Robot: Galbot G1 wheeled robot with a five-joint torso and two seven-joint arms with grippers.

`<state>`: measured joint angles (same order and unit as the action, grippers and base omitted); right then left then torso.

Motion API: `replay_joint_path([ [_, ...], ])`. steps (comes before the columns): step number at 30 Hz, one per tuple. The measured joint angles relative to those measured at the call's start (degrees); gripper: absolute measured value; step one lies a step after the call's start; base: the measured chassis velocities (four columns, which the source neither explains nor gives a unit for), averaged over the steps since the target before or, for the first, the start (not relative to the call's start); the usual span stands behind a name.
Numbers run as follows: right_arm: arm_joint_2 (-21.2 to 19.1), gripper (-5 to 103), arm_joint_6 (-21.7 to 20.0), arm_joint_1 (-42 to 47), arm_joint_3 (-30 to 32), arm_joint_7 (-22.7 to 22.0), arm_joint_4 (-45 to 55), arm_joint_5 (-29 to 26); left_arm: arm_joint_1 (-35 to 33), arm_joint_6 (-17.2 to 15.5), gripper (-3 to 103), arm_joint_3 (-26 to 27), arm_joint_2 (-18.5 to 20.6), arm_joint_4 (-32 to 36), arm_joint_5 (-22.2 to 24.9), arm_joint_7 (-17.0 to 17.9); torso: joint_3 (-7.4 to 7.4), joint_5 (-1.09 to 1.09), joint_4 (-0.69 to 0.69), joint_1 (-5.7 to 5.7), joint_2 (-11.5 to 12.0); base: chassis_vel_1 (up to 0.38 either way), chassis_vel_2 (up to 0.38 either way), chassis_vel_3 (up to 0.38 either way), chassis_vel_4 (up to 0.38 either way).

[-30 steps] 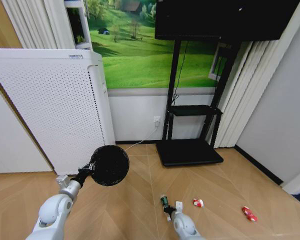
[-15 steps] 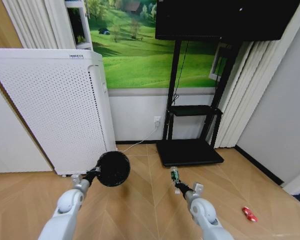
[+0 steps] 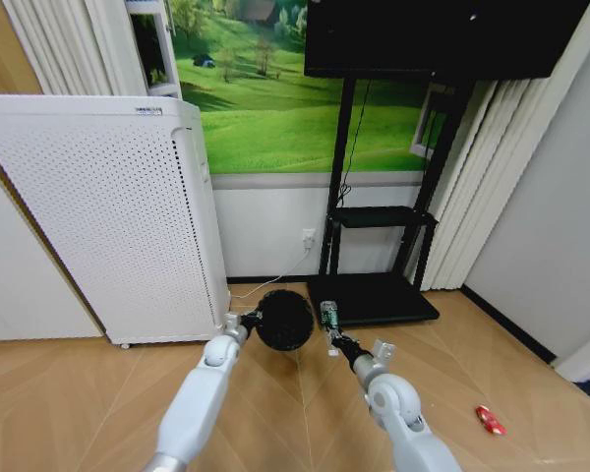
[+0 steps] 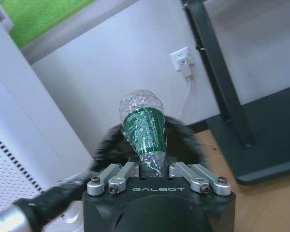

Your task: Pick up the trash bin and place the garbage on the floor into it.

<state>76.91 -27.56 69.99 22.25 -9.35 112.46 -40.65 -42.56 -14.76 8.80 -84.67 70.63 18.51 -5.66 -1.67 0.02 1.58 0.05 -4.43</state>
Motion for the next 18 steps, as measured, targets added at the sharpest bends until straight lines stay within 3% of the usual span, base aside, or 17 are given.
replay_joint_path([
  [9, 0.7, 21, 0.0, -5.7, -2.4, 1.5, -6.4, 1.7, -1.5, -1.3, 4, -6.7, -1.5, 4.6, 1.0, 5.4, 0.01, -0.01, -0.02, 0.00, 0.0, 0.000, 0.000, 0.000, 0.000],
  [17, 0.2, 53, 2.1, -6.4, -1.4, 3.1, -10.0, 5.3, -1.9, -1.6, 4, -6.9, -1.0, 5.6, 1.0, 6.2, 0.00, -0.02, 0.00, 0.00, 0.0, 0.000, 0.000, 0.000, 0.000],
  [18, 0.2, 53, 2.1, -6.4, -1.4, 3.1, -10.0, 5.3, -1.9, -1.6, 4, -6.9, -1.0, 5.6, 1.0, 6.2, 0.00, -0.02, 0.00, 0.00, 0.0, 0.000, 0.000, 0.000, 0.000],
])
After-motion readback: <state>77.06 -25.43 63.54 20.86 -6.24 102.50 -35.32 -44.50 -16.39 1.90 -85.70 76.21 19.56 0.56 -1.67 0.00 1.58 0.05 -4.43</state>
